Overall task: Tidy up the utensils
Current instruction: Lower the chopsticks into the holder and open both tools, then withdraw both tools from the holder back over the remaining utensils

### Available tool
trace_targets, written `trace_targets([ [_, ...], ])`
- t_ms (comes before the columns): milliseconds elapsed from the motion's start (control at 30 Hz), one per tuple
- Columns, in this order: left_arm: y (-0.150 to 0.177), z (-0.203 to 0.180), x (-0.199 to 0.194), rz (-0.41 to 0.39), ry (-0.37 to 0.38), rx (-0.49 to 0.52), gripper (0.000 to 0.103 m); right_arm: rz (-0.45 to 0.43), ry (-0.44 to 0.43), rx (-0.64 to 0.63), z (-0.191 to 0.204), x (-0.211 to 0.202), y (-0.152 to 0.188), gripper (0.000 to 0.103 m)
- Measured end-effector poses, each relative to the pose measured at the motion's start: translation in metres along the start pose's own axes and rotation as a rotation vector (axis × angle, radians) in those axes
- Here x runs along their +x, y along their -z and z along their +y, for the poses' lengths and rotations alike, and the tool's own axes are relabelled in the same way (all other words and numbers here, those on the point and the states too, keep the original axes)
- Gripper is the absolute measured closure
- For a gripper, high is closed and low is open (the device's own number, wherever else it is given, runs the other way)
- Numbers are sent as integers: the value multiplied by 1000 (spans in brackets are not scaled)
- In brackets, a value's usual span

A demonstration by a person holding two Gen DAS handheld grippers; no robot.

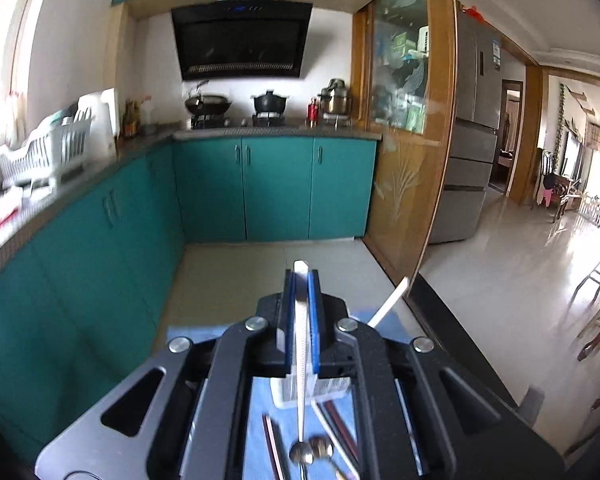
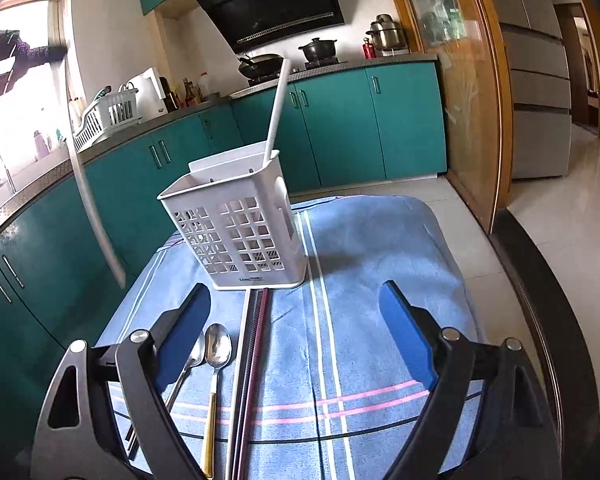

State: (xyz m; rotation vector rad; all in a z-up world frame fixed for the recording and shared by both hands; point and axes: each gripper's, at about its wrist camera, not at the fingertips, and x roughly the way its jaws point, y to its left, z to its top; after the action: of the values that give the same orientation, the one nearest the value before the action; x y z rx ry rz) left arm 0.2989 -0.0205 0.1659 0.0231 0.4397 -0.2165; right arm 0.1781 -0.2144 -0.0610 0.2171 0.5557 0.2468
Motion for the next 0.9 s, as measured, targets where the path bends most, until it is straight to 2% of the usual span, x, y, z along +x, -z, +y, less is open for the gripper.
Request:
trace_targets([
  [100,-27,-7,15,-9,1,0,97,-2,-6,10,-4,0,0,19],
  [267,-54,-12,46,-9,-25,-17,97,8,-5,24,-10,4,-1,19],
  [433,-62,-14,73,-18,-45,-21,97,13,-9,35,-15,6,-3,19],
  [600,-30,-8,109,32,-51,-34,97,18,-6,31,-16,7,-3,19],
  [767,28,10,144,131,-61,-74,97,25,-6,25,-13,10,-3,19],
  [867,53,17,149,160,-83,-72,96,27,-4,21,-11,12,-3,19],
  [900,60,19,146,159,-95,-77,93,29,-5,20,-10,13,-3,19],
])
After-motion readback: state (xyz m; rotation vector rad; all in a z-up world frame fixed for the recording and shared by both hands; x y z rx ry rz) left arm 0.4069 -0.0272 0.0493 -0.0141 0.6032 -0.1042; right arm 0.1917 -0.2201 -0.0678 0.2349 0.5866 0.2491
